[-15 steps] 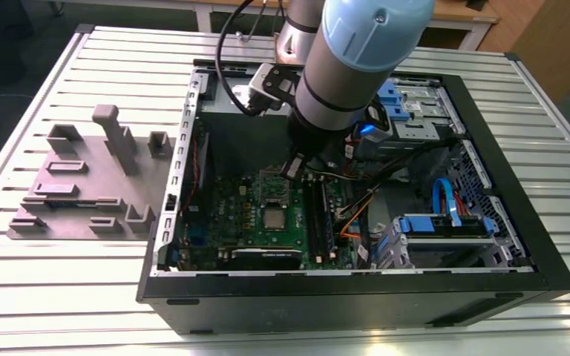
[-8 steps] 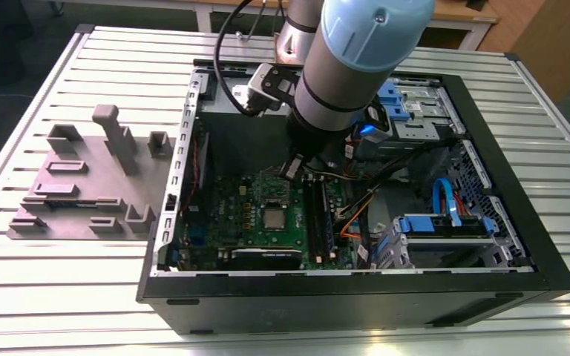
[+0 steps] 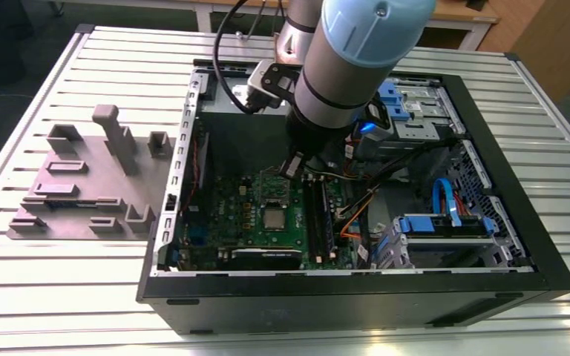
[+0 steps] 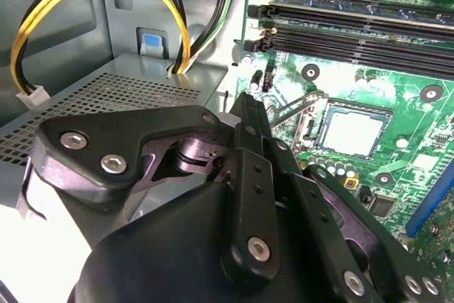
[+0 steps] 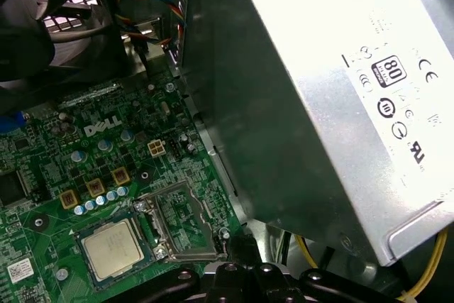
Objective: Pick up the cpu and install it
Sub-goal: 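Close the cpu cover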
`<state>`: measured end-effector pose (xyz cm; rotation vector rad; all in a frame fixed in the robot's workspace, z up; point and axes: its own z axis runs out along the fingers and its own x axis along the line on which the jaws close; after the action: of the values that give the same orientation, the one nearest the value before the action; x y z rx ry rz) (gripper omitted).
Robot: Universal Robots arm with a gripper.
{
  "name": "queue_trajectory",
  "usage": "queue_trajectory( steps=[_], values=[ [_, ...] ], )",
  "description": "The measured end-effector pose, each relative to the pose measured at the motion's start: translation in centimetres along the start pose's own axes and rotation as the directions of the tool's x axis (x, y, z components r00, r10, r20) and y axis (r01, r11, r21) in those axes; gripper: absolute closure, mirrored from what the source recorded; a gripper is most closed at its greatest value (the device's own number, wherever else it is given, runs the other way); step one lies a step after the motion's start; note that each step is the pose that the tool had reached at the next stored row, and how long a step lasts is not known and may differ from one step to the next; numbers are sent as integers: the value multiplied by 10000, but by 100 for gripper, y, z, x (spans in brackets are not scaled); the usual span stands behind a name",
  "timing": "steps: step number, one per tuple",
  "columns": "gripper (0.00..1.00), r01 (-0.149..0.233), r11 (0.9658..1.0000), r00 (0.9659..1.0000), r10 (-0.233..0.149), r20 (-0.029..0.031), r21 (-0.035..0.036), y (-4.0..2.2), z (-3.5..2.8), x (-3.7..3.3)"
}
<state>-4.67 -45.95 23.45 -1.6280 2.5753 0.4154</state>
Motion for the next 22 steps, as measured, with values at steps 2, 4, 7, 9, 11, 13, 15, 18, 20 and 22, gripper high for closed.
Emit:
queue_trajectory(
  steps=[2, 4, 7, 9, 11, 13, 15, 18, 20, 22],
  values=[
    [90, 0, 10000, 10000, 0, -1, 0, 2, -9, -1],
    [90, 0, 10000, 10000, 0, 1, 0, 4, -12, -1],
    [90, 0, 10000, 10000, 0, -4, 0, 7, -22, -2],
    [90, 0, 10000, 10000, 0, -1, 0, 9, -28, -3],
    [90, -1, 10000, 10000, 1, -1, -4, 10, -33, -4],
    [90, -3, 10000, 10000, 3, -1, -9, 11, -37, -3],
    [90, -3, 10000, 10000, 3, -3, -16, 10, -41, -3],
    [90, -6, 10000, 10000, 6, -11, -24, 10, -47, -1],
    [90, -7, 10000, 10000, 6, -10, -26, 10, -51, 1],
    [90, -7, 10000, 10000, 7, -8, -27, 10, -55, 2]
  ],
)
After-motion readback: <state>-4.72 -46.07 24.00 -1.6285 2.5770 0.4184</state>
